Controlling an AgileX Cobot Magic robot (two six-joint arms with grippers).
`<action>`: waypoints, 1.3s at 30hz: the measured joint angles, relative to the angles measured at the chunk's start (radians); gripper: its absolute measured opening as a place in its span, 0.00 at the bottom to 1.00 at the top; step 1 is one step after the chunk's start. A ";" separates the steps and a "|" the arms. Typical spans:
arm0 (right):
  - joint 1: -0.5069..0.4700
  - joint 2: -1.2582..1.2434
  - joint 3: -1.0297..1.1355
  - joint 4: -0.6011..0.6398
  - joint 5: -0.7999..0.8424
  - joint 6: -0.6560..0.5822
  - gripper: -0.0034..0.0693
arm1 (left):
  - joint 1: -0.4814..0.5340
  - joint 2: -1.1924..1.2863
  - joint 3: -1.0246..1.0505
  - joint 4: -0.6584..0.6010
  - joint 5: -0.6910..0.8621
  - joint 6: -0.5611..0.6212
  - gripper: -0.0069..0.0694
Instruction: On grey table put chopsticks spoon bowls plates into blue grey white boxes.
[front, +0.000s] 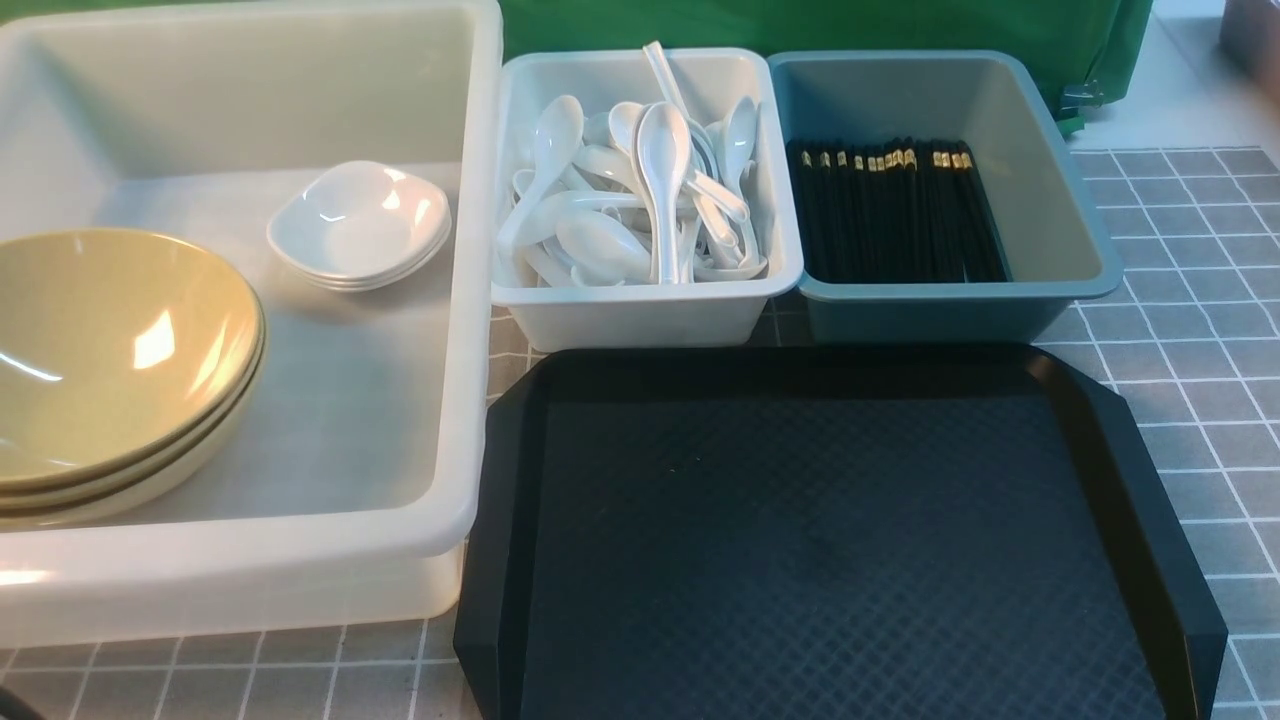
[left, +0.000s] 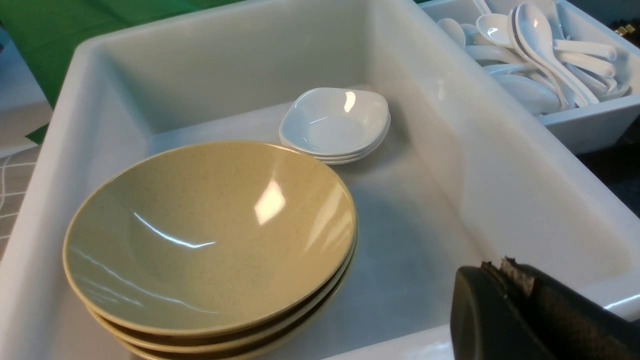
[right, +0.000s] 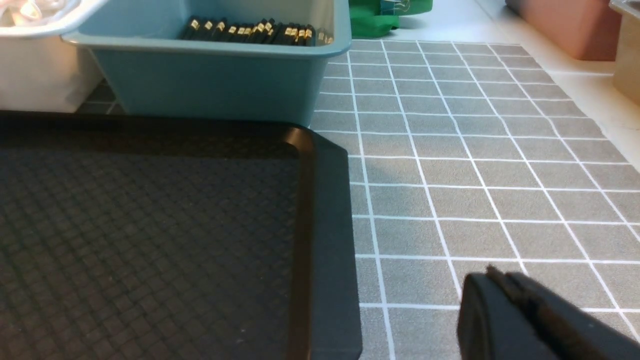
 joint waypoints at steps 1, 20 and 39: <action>0.000 0.000 0.000 0.000 0.000 0.000 0.10 | 0.000 0.000 0.002 0.000 -0.008 0.000 0.08; 0.000 0.000 0.000 0.001 0.000 0.000 0.11 | 0.098 -0.303 0.612 -0.006 -0.636 -0.050 0.08; 0.000 0.000 0.000 0.002 0.000 0.000 0.14 | 0.114 -0.304 0.619 -0.007 -0.414 -0.075 0.08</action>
